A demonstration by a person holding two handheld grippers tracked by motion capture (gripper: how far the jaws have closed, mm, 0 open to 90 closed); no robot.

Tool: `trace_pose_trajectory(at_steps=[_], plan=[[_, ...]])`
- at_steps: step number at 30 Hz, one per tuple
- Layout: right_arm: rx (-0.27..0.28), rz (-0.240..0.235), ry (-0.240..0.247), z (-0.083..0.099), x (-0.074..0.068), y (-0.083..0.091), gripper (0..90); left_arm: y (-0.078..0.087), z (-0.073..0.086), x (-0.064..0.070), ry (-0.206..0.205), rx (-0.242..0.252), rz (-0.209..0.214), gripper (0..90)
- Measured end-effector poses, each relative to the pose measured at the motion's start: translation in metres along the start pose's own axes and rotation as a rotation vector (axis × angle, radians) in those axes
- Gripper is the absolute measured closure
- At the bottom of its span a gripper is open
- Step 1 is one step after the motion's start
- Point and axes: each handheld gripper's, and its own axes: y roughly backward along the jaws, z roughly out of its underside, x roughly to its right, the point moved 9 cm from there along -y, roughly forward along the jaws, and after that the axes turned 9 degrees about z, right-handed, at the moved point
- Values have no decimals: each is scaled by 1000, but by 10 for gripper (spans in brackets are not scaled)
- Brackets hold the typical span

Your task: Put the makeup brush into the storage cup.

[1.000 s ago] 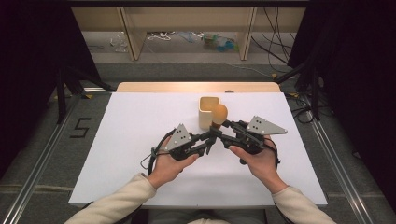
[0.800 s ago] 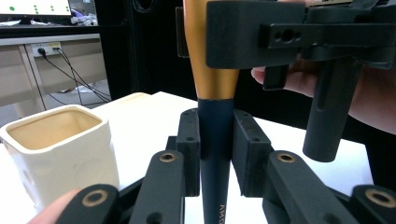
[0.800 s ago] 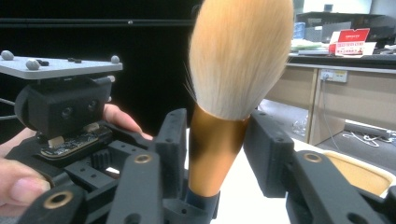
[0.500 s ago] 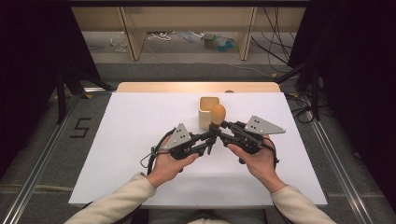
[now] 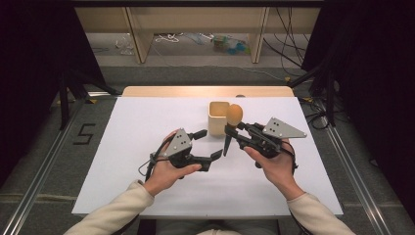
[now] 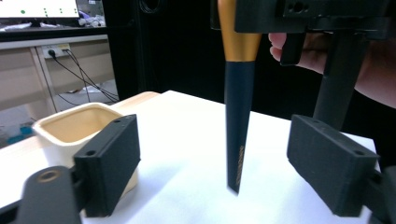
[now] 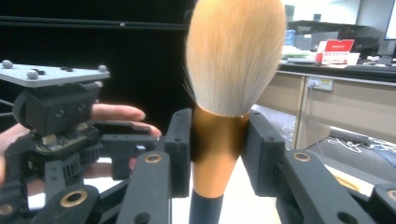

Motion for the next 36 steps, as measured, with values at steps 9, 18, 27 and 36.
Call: trace_pose_trajectory(at_steps=[9, 18, 27, 36], plan=[[-1, 19, -13, 1, 5, -2, 665, 35, -2, -17, -18, 24, -50, 146], [-3, 34, -10, -1, 14, -4, 665, 63, 2, -30, -3, 41, -99, 147], [10, 58, -4, -6, 22, -8, 665, 88, 8, -39, 2, 52, -134, 150], [0, 64, -4, -6, 26, -13, 665, 105, 10, -46, 10, 70, -162, 151]])
